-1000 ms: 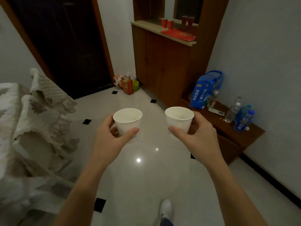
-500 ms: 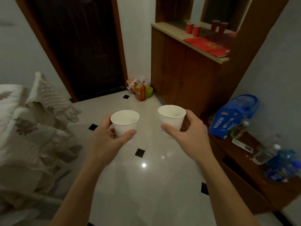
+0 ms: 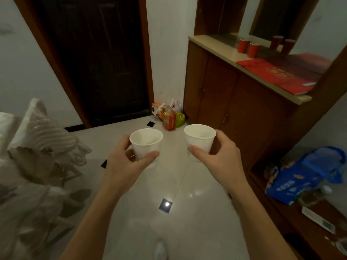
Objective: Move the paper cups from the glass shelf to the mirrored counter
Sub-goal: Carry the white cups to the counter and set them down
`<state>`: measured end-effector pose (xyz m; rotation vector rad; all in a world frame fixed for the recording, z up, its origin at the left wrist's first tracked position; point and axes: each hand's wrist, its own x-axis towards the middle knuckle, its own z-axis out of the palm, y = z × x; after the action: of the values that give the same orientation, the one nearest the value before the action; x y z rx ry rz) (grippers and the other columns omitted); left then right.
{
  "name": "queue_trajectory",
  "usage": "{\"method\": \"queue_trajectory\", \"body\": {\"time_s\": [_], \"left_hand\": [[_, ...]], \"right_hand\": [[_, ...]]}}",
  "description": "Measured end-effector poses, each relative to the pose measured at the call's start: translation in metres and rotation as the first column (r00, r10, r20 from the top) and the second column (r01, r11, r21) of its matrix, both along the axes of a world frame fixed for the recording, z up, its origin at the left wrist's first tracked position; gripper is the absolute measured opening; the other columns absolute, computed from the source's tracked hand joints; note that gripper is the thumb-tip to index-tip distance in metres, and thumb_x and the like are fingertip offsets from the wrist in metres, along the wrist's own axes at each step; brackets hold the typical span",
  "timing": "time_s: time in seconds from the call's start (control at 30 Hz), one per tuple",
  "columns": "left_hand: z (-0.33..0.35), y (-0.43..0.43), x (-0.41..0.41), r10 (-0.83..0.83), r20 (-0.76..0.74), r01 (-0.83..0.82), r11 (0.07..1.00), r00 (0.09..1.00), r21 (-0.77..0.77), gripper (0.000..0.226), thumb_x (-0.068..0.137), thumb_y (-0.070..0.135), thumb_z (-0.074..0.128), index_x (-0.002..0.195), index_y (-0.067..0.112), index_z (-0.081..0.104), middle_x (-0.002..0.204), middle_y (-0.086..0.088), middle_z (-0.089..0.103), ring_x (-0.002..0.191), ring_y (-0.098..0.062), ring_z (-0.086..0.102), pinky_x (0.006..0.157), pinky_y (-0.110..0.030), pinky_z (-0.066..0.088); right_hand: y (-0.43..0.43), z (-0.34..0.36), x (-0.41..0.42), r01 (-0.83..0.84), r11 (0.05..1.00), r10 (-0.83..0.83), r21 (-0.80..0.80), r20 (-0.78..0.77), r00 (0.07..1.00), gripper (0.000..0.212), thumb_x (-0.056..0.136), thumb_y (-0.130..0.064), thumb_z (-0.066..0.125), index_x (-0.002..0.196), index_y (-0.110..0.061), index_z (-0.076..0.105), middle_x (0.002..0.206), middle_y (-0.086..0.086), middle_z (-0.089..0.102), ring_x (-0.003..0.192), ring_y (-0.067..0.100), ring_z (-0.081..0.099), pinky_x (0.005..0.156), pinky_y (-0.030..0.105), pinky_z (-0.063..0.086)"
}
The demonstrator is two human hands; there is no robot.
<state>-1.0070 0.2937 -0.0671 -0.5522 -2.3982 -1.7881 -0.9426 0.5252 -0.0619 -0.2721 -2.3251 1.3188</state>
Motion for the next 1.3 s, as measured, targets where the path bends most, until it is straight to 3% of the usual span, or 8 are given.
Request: {"method": "queue_trajectory", "body": {"time_s": [0.13,0.33,0.43,0.5,0.6,0.93,1.23,1.3], "left_hand": [[0.007,0.008,-0.089,-0.006,-0.017,0.006,1.000,1.000,-0.009,0.056,0.062,0.053,0.073,0.109,0.055,0.044,0.105,0.037,0.054,0.096,0.023,0.052,0.068,-0.001,0.044],[0.014,0.030,-0.211,-0.035,0.029,0.035,0.999,0.999,0.014,0.078,0.057,0.058,0.072,0.127,0.037,0.047,0.113,0.032,0.051,0.100,0.005,0.056,0.070,-0.005,0.049],[0.010,0.044,-0.261,-0.062,0.037,0.061,0.997,0.997,0.040,0.064,0.059,0.053,0.074,0.117,0.047,0.048,0.112,0.032,0.053,0.098,0.014,0.057,0.069,-0.004,0.048],[0.007,0.054,-0.293,-0.072,0.046,0.069,0.996,0.996,0.051,0.059,0.061,0.050,0.075,0.113,0.053,0.047,0.110,0.031,0.055,0.096,0.021,0.054,0.069,-0.004,0.047],[0.003,0.072,-0.343,-0.072,0.049,0.070,0.996,0.996,0.047,0.059,0.060,0.053,0.074,0.112,0.052,0.048,0.110,0.029,0.057,0.098,0.019,0.055,0.069,-0.005,0.048],[0.008,0.165,-0.550,-0.062,-0.016,0.062,0.998,0.998,-0.010,0.054,0.066,0.051,0.076,0.112,0.054,0.049,0.107,0.039,0.057,0.103,0.011,0.056,0.073,-0.005,0.048],[0.016,0.235,-0.687,-0.057,-0.042,0.057,0.998,0.997,-0.007,0.052,0.069,0.042,0.077,0.113,0.049,0.051,0.104,0.042,0.057,0.102,0.016,0.054,0.071,-0.002,0.044],[0.015,0.250,-0.716,-0.063,-0.031,0.063,0.998,0.998,0.001,0.053,0.069,0.043,0.078,0.116,0.042,0.053,0.104,0.039,0.059,0.103,0.013,0.056,0.072,-0.004,0.046]], "right_hand": [[0.002,0.006,-0.093,0.012,1.000,-0.012,-0.016,0.023,1.000,0.071,0.066,-0.060,0.074,0.127,-0.032,0.051,0.116,-0.020,0.056,0.100,-0.004,0.052,0.069,0.011,0.045],[0.019,0.008,-0.200,0.052,0.999,-0.052,-0.011,0.014,0.999,0.074,0.061,-0.069,0.070,0.124,-0.037,0.049,0.105,-0.034,0.049,0.098,-0.011,0.051,0.063,0.007,0.045],[0.035,0.004,-0.246,0.069,0.997,-0.069,-0.016,0.012,0.998,0.070,0.065,-0.062,0.075,0.125,-0.035,0.051,0.107,-0.032,0.052,0.100,-0.012,0.050,0.066,0.002,0.043],[0.045,0.000,-0.277,0.074,0.997,-0.073,-0.013,0.027,0.997,0.070,0.066,-0.060,0.076,0.126,-0.035,0.052,0.110,-0.028,0.055,0.102,-0.006,0.052,0.066,0.007,0.047],[0.061,-0.006,-0.327,0.063,0.998,-0.062,-0.023,0.034,0.997,0.068,0.066,-0.059,0.076,0.125,-0.035,0.052,0.113,-0.023,0.058,0.104,0.000,0.054,0.072,0.016,0.052],[0.160,-0.007,-0.532,0.047,0.998,-0.047,-0.034,-0.015,0.999,0.064,0.068,-0.055,0.077,0.124,-0.030,0.056,0.110,-0.021,0.060,0.099,-0.015,0.050,0.065,0.000,0.040],[0.231,-0.001,-0.672,0.048,0.998,-0.048,-0.052,0.001,0.999,0.071,0.066,-0.060,0.076,0.127,-0.029,0.056,0.114,-0.016,0.062,0.103,-0.003,0.055,0.070,0.007,0.045],[0.243,-0.002,-0.699,0.064,0.997,-0.063,-0.041,0.011,0.998,0.071,0.066,-0.062,0.075,0.127,-0.030,0.055,0.114,-0.017,0.062,0.103,0.001,0.056,0.072,0.014,0.048]]}}
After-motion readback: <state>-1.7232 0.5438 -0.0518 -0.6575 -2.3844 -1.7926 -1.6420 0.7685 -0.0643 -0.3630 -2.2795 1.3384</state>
